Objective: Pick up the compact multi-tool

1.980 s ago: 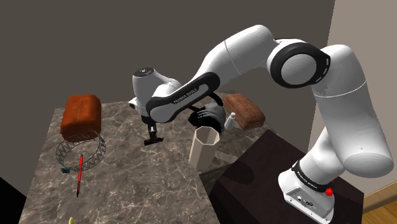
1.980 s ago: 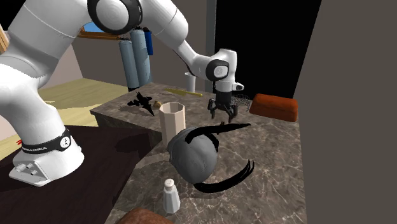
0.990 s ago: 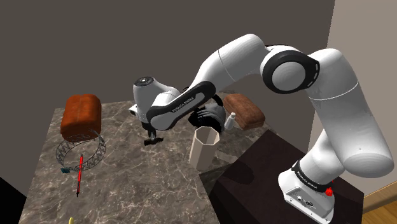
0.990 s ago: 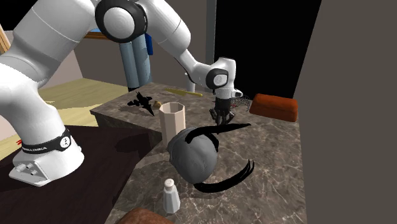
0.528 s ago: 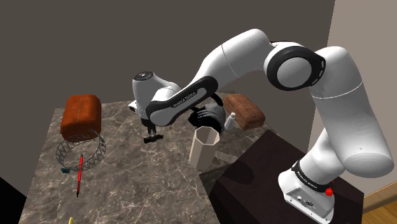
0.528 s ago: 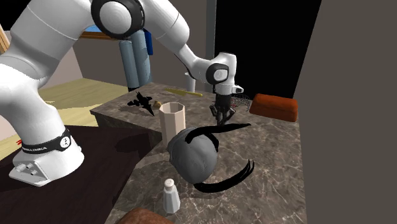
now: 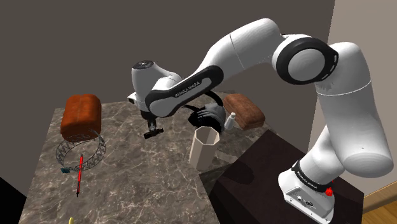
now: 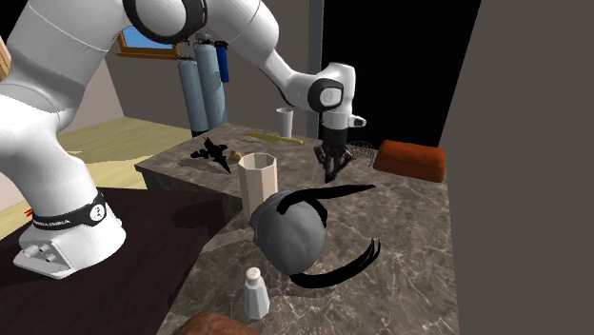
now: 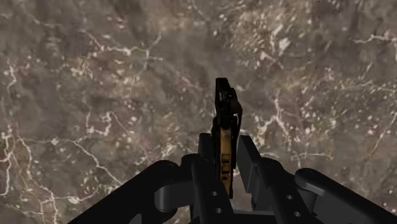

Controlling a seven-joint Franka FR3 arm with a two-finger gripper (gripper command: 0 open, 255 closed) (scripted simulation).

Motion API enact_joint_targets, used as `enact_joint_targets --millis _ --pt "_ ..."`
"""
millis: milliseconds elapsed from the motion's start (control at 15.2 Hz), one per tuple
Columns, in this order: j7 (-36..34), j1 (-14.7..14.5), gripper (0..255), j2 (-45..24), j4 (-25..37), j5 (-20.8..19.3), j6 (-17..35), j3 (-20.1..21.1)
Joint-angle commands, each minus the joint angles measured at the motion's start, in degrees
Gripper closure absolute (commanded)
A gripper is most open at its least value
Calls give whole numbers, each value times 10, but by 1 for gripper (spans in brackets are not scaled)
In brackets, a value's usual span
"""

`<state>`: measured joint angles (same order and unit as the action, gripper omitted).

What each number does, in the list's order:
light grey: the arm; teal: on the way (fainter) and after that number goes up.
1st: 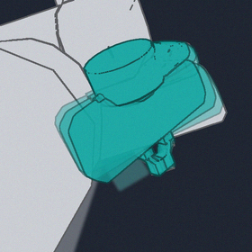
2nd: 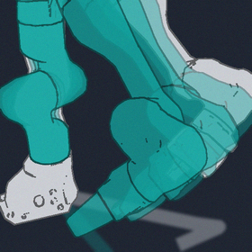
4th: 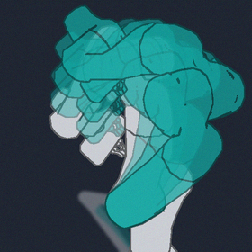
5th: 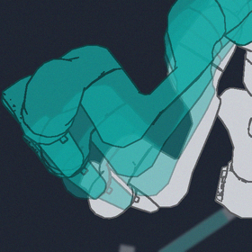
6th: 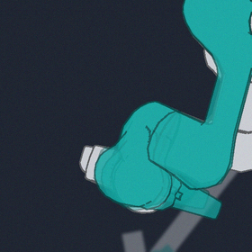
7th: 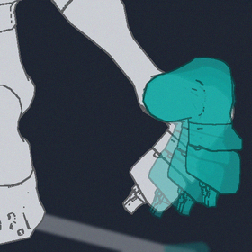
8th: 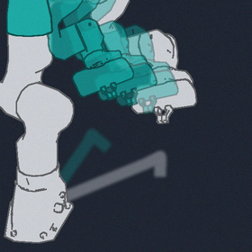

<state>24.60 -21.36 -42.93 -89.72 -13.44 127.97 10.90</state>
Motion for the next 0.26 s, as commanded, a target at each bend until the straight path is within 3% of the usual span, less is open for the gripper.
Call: enact_joint_targets --millis 0,198 --pt "1 1 255 10 1 2 -11 2" --pt "2 1 255 16 1 4 -17 3"
